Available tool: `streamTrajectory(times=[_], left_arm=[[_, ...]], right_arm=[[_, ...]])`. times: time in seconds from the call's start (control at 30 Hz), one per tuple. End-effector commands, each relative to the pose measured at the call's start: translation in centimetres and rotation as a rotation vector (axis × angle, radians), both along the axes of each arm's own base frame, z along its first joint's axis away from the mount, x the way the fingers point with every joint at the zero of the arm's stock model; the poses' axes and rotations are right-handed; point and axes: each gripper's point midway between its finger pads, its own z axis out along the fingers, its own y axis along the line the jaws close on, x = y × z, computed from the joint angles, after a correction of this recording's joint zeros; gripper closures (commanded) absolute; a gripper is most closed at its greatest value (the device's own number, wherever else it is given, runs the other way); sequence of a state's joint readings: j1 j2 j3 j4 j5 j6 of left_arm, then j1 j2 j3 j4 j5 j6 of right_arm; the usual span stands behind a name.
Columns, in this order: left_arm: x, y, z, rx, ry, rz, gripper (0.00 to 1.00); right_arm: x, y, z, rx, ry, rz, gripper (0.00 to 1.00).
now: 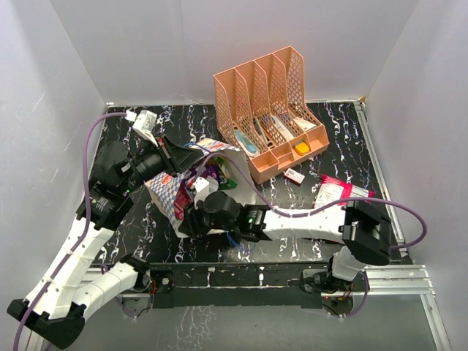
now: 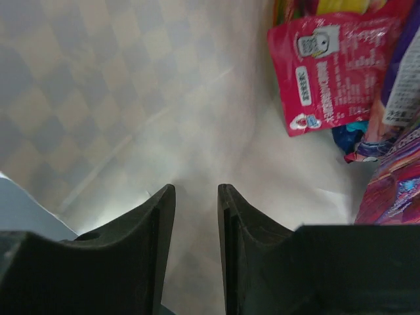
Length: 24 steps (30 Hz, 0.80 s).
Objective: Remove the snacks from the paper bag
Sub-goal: Take out the snack from the paper bag.
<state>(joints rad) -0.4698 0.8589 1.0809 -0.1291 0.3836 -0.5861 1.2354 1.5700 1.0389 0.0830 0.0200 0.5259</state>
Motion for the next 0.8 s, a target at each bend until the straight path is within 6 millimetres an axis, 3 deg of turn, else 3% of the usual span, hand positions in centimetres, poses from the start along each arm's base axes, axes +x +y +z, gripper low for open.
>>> streamTrajectory(times=[0.0, 0.23, 0.43, 0.53, 0.73, 0.77], left_arm=[[-2.2, -1.0, 2.0, -0.071, -0.050, -0.114, 1.00], [-2.6, -1.0, 1.8, -0.068, -0.059, -0.126, 1.00], [-2.6, -1.2, 1.9, -0.061, -0.072, -0.139, 1.00], [-2.6, -1.1, 2.1, -0.062, -0.078, -0.139, 1.00], [-2.5, -1.0, 2.0, -0.059, -0.082, -0.128, 1.00], [-2.5, -1.0, 2.1, -0.059, -0.082, -0.126, 1.00]], right_arm=[[-0.7, 2.5, 3.5, 0.119, -0.048, 0.022, 0.64], [2.4, -3.6, 3.8, 0.072, -0.165, -0.211, 0.60], [5.3, -8.1, 3.1, 0.022, -0.174, -0.456, 0.39], [6.2, -8.8, 2.5, 0.015, -0.163, -0.539, 0.32], [7.8, -7.8, -0.4, -0.076, -0.133, -0.644, 0.16], [8.0, -7.9, -1.0, -0.101, -0.122, -0.679, 0.09]])
